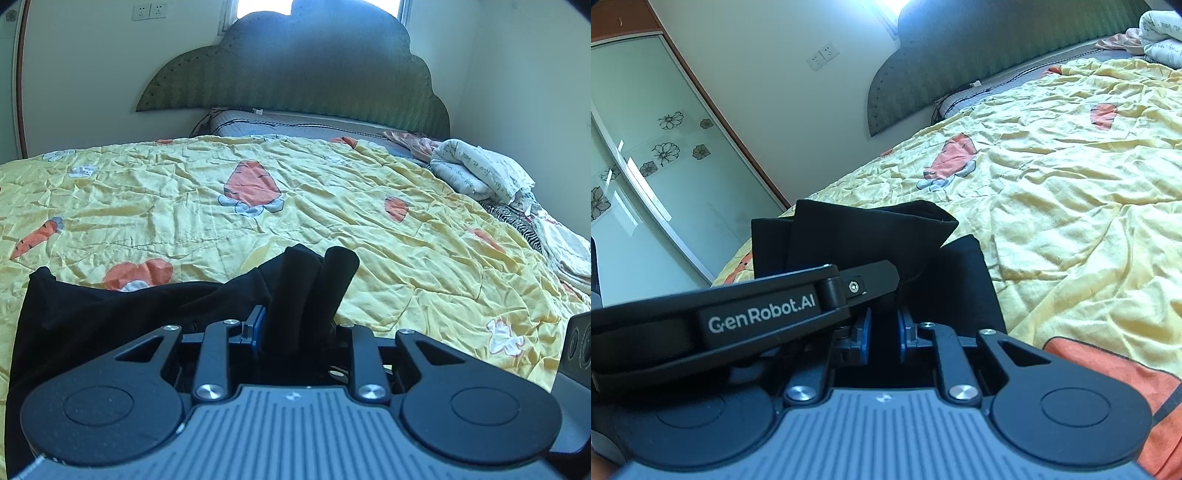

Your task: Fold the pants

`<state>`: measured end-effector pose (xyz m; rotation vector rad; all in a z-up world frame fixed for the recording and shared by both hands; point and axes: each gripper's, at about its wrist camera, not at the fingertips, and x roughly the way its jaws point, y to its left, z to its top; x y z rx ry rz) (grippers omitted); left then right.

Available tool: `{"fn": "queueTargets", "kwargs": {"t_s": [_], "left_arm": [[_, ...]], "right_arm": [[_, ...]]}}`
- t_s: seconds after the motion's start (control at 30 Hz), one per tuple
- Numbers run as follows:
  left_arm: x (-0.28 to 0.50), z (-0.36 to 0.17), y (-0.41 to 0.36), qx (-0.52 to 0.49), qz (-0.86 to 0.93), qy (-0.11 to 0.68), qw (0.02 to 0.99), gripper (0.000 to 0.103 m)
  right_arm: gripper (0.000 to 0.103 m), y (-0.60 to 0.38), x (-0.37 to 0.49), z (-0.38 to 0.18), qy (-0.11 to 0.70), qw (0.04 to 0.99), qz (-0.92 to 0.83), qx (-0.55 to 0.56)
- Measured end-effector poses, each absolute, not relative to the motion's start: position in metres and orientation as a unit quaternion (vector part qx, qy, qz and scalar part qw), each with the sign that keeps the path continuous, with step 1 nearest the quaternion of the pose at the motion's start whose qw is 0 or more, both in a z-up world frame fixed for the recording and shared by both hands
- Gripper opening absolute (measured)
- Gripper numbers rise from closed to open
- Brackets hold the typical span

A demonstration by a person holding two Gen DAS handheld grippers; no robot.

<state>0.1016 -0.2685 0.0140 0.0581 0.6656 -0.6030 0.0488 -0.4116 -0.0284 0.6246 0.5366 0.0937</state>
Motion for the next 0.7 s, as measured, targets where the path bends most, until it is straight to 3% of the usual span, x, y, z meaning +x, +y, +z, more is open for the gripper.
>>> {"fn": "queueTargets", "kwargs": {"t_s": [0.17, 0.3, 0.7], "left_arm": [[0.103, 0.010, -0.271, 0.035, -0.293, 0.330, 0.897, 0.025], [0.102, 0.008, -0.273, 0.038, -0.299, 0.335, 0.893, 0.035], [0.093, 0.007, -0.282, 0.048, -0.329, 0.349, 0.876, 0.047]], "right_arm": [[0.015, -0.414, 0.048, -0.032, 0.267, 0.913, 0.042, 0.307], [0.015, -0.415, 0.048, -0.034, 0.274, 0.912, 0.040, 0.304], [0.015, -0.428, 0.031, -0.034, 0.284, 0.914, 0.007, 0.291]]}}
